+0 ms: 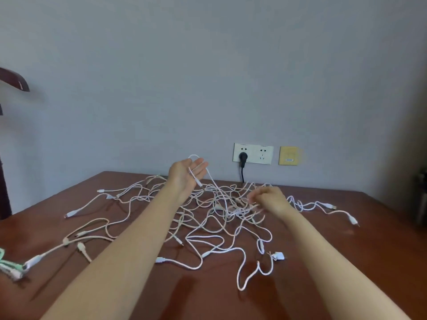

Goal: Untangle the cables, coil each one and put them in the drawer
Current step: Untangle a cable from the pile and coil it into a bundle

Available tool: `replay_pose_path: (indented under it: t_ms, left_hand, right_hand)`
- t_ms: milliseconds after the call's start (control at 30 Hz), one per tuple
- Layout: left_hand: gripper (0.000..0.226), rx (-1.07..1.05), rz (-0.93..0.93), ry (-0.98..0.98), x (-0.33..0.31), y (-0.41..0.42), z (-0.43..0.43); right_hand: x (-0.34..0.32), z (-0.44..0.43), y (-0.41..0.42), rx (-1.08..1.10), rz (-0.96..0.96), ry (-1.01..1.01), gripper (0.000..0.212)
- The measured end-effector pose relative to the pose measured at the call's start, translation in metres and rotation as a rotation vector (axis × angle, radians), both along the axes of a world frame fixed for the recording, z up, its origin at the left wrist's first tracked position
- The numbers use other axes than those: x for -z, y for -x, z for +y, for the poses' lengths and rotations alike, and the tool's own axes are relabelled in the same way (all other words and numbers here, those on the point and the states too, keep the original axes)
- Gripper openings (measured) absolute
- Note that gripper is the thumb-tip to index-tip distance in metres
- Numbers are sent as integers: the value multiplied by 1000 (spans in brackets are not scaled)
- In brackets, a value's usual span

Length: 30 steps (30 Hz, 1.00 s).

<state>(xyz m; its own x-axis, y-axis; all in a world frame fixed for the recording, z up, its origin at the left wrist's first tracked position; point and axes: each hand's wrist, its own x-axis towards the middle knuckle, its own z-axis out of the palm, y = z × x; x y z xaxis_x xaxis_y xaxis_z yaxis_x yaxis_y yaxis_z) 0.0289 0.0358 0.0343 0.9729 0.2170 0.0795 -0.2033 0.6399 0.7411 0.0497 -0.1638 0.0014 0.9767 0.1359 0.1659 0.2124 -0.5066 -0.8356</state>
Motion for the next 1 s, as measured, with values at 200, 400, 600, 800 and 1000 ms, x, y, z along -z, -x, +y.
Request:
replay_pose_path:
  t_ms: [200, 400, 600, 800, 1000]
  left_hand:
    - [27, 167, 80, -272, 11, -12, -39]
    - [29, 394, 30, -487, 8, -14, -87]
    - [28, 338, 4, -277, 13, -20, -102]
    - [27, 324, 43, 24, 52, -37, -105]
    - [25, 354, 77, 84, 91, -51, -107]
  right_hand:
    - [18, -51, -11, 221, -96, 286, 26]
    - [2, -22, -3, -153, -22, -231, 49]
    - [8, -18, 2, -265, 64, -475, 5]
    - [52, -32, -17, -196, 80, -668, 23]
    - [71, -22, -39, -124, 144, -612, 29]
